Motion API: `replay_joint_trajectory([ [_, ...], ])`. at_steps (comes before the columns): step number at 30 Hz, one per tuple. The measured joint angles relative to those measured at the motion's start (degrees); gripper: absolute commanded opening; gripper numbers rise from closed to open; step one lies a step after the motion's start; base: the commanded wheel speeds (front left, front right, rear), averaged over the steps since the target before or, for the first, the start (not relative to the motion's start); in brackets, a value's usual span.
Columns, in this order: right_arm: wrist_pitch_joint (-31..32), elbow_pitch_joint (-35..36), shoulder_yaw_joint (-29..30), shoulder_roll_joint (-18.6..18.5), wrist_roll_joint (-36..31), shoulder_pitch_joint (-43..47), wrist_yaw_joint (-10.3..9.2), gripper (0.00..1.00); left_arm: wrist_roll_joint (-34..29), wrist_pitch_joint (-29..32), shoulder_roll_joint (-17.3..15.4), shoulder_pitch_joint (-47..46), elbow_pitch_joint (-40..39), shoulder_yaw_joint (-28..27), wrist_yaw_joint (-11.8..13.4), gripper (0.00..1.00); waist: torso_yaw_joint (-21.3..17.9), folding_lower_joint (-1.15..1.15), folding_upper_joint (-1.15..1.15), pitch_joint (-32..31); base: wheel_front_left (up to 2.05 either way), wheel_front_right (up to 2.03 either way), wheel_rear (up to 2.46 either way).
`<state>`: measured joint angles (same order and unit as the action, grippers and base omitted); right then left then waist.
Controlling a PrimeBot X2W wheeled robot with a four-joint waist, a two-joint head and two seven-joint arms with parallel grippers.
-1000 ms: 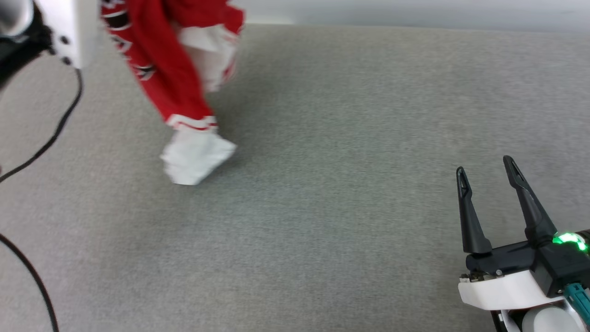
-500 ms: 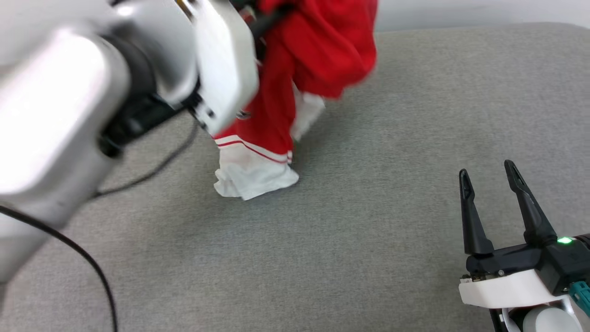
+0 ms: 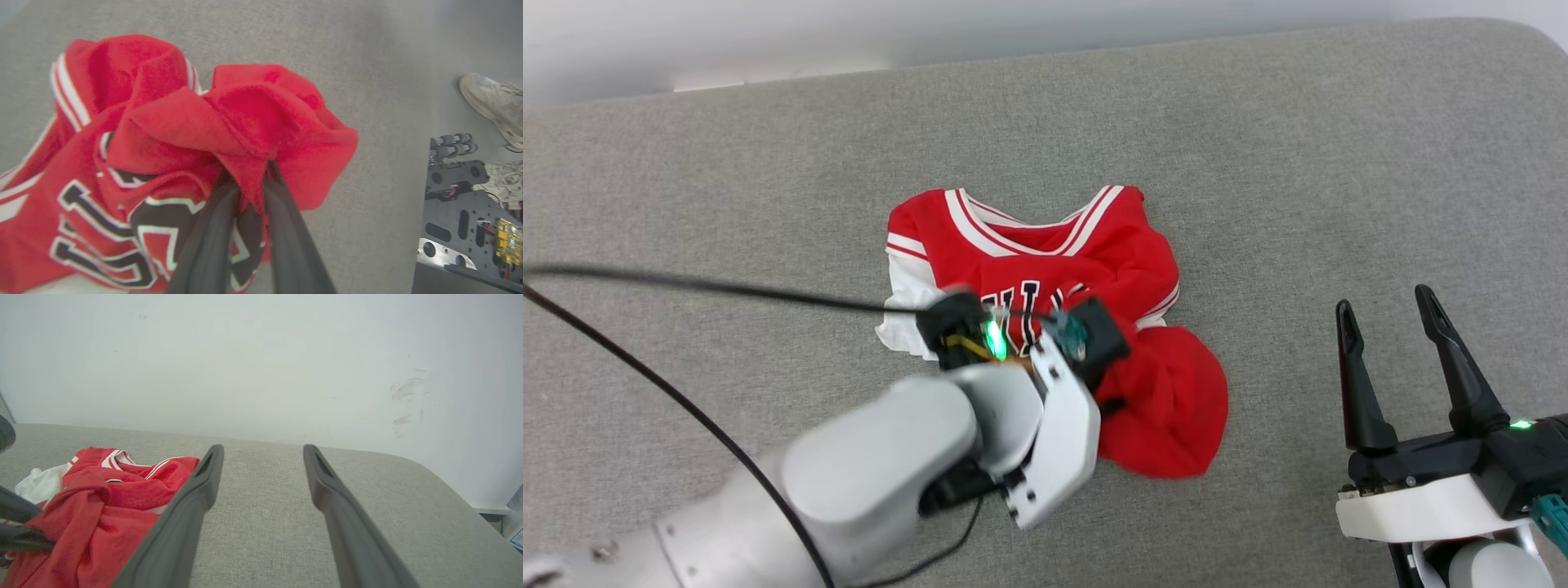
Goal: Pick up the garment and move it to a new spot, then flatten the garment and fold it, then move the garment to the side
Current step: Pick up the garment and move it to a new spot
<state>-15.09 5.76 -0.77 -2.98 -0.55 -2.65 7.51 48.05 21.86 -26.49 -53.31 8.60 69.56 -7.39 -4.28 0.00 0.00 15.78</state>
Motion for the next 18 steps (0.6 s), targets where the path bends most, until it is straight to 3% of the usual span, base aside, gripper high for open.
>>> replay_joint_trajectory([
  [5,0.0,-0.37,0.01,0.0,0.0,-0.12,0.0,1.0,0.14,-1.32,3.65,6.6,5.52,3.02,0.0,0.0,-0.26,0.0,0.0,0.59,0.0,0.0,0.0],
  [11,0.0,-1.13,0.08,0.0,0.0,-0.09,0.0,1.0,-0.81,-0.92,5.68,9.98,7.8,3.45,0.01,0.0,0.08,0.0,0.0,-0.03,0.0,0.0,0.0],
  [13,0.0,-1.47,-0.04,0.0,0.0,0.2,0.0,1.0,-1.13,-2.59,5.78,10.32,8.36,3.66,0.01,1.0,0.34,0.0,0.0,-0.75,0.0,0.0,0.0],
  [16,0.0,-1.93,-0.16,0.01,0.0,0.77,0.0,1.0,-3.16,-8.43,5.76,9.84,9.54,2.69,0.12,1.0,0.81,0.0,0.0,-2.24,0.0,0.0,0.0],
  [18,0.0,-2.11,-0.23,0.01,-0.01,1.52,0.0,1.0,-4.16,-13.05,5.68,9.44,9.36,0.54,1.89,1.0,1.1,0.0,0.0,-3.44,0.0,0.0,0.0],
])
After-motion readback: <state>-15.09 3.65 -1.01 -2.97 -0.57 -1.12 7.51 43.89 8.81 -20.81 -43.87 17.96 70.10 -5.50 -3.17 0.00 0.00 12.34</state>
